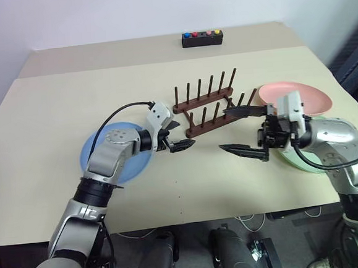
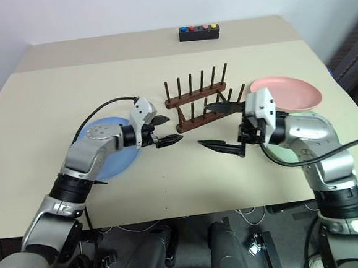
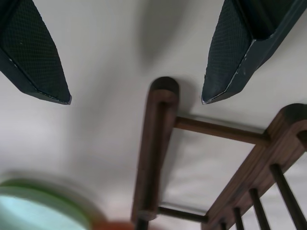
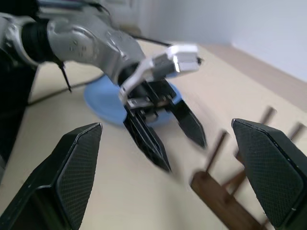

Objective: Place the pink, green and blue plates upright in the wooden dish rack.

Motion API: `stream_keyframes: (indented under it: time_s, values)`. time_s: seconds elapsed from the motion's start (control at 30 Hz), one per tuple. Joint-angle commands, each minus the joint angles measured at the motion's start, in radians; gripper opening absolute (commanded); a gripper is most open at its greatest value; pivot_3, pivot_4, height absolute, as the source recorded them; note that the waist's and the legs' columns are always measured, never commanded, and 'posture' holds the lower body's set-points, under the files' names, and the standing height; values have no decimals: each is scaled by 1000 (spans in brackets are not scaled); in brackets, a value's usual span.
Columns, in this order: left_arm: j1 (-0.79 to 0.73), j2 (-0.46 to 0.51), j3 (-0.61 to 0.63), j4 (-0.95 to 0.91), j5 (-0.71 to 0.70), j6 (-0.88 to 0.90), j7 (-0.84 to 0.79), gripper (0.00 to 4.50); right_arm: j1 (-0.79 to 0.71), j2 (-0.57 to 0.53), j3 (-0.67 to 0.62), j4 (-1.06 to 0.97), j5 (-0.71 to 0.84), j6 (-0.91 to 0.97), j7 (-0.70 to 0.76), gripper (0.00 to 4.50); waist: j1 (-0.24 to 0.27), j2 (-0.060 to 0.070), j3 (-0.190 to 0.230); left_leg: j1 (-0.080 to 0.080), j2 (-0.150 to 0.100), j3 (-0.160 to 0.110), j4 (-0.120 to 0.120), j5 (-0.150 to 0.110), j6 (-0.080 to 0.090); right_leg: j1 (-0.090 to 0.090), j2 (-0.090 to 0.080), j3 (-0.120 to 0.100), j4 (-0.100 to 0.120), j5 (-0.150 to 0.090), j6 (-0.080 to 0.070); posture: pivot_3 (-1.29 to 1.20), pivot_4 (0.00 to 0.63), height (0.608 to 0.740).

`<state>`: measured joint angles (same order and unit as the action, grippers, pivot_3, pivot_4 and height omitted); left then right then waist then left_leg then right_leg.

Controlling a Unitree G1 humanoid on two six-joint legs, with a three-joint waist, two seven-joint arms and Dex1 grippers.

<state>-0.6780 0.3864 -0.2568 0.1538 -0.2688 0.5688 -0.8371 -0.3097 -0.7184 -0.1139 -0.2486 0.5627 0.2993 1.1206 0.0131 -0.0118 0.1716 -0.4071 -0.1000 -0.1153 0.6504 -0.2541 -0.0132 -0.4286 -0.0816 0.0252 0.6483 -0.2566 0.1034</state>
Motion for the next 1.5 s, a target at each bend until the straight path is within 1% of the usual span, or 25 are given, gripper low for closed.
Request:
stream_keyframes:
  time_s: [0.03,0.13,0.23,0.43,0.63,0.73,0.9,0.93,0.97,1.1,1.27,1.33,1.4,1.5]
  values:
    - [-49,-22,-15,48,43,-59,-8,4500,59,-57,-97,-32,-1,-1,-18,4427,2,0,0,0,0,0,0,0,0,0,0,0,0,0,0,0,150,740]
    - [-72,-51,-20,94,72,-88,-4,4500,148,-102,-162,-26,-19,-16,-23,4427,2,0,0,0,0,0,0,0,0,0,0,0,0,0,0,0,150,740]
    - [-80,-70,-18,131,91,-113,-9,4500,194,-107,-206,-26,-32,-23,-60,4427,0,0,0,0,0,0,0,0,0,0,0,0,0,0,0,0,150,740]
    - [-91,-94,-29,194,124,-156,-21,4500,253,-106,-217,-39,-95,-34,-125,4427,2,0,0,0,0,0,0,0,0,0,0,0,1,0,0,0,150,740]
    - [-115,-117,-20,254,142,-185,-27,4500,287,-106,-240,-69,-75,-25,-147,4427,2,0,0,0,-1,0,1,0,0,1,0,0,1,0,1,0,150,740]
    - [-117,-133,-19,274,147,-195,-28,3696,293,-104,-248,-74,-78,-30,-156,4500,1,0,0,0,-1,0,1,0,0,1,0,0,0,0,1,0,150,740]
    - [-123,-156,-10,313,159,-203,-12,1174,294,-105,-253,-86,-72,-29,-163,4500,1,0,0,0,-1,0,1,0,0,1,0,0,1,0,1,0,150,740]
    - [-120,-158,-13,314,163,-204,-12,765,292,-105,-254,-86,-71,-29,-164,4500,1,0,0,0,-1,0,1,0,0,1,0,0,1,0,1,0,150,740]
    - [-119,-160,-15,315,165,-206,-10,695,291,-105,-254,-86,-70,-30,-164,4500,1,0,0,0,-1,0,2,0,0,1,0,0,1,0,1,0,150,740]
    - [-114,-159,-5,306,162,-198,-12,695,280,-104,-246,-76,-75,-41,-162,4500,1,0,0,0,-1,0,1,0,0,1,0,0,1,0,1,0,150,740]
    - [-104,-134,14,242,134,-194,-51,695,255,-93,-233,-55,-77,-52,-163,4500,0,0,0,0,-1,0,1,0,0,1,0,0,1,0,1,0,150,740]
    - [-91,-99,4,190,133,-234,-104,695,242,-89,-241,-41,-67,-54,-161,4500,0,0,0,0,-1,0,1,0,0,1,0,0,1,0,1,0,150,740]
    - [-60,-39,2,100,86,-199,-216,695,235,-90,-253,-16,-52,-57,-146,4500,-3,0,0,0,0,0,1,0,0,1,0,0,1,0,1,0,150,740]
    - [-35,26,-7,51,85,-217,-292,695,250,-106,-248,6,-59,-75,-110,4500,-1,0,0,0,0,0,0,0,-1,0,0,0,1,0,1,0,150,740]
